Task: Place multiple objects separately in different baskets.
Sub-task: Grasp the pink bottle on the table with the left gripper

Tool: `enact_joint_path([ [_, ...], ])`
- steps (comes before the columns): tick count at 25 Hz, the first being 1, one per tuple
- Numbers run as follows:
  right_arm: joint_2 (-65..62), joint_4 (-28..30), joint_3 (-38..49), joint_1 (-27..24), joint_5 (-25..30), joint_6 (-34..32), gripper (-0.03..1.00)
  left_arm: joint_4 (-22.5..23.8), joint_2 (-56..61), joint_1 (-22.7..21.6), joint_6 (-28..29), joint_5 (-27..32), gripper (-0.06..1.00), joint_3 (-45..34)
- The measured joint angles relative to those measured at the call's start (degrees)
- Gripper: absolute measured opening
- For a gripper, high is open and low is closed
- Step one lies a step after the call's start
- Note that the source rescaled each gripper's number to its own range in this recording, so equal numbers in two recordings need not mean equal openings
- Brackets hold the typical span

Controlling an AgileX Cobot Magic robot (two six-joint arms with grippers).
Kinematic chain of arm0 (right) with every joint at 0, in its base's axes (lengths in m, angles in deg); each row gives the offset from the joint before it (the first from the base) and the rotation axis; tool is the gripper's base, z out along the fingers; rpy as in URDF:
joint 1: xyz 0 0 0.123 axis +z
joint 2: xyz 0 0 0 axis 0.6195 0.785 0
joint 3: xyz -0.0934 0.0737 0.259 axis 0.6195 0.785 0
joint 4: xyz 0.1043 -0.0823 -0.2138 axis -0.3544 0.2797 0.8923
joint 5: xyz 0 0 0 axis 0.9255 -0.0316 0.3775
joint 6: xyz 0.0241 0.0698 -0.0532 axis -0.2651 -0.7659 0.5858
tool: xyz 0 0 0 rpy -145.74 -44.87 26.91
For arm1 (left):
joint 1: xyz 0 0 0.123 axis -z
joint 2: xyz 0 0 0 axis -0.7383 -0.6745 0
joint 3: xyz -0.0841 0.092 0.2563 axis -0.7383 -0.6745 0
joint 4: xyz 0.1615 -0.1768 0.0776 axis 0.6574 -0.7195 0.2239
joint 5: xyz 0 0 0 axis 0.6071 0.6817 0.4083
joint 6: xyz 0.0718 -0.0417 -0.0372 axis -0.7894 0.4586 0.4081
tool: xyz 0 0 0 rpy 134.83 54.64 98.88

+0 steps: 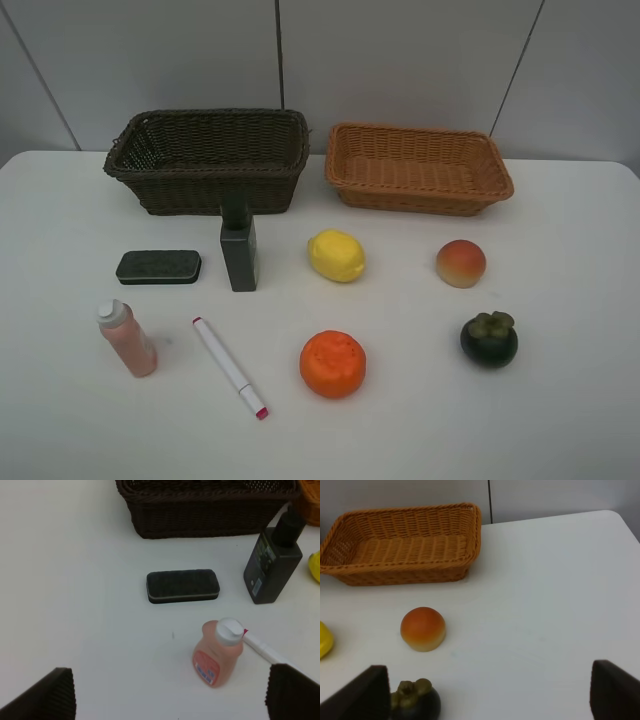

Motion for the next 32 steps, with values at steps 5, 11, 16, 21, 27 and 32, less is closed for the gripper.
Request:
enact_joint_path([
  [5,0.0,0.0,0.0,0.0,0.0,0.0,0.84,0.0,0.0,0.0,0.0,0.0,1.00,0.0],
  [11,0.0,0.0,0.0,0.0,0.0,0.0,0.84,0.0,0.0,0.0,0.0,-0.1,1.00,0.0],
  [16,0.0,-0.1,0.0,0.0,0.0,0.0,0.84,0.0,-8.1,0.0,0.1,-0.1,1.00,0.1],
  [21,0.0,-0.1,0.0,0.0,0.0,0.0,0.84,0.0,-28.5,0.0,0.5,3.8,1.00,6.1],
  [27,0.0,-0.1,0.0,0.0,0.0,0.0,0.84,-4.1,-53.2,0.0,0.2,7.3,1.00,18.2],
  [32,0.0,-0.1,0.0,0.0,0.0,0.0,0.84,-7.8,-67.4,3.5,0.2,7.3,1.00,23.2],
])
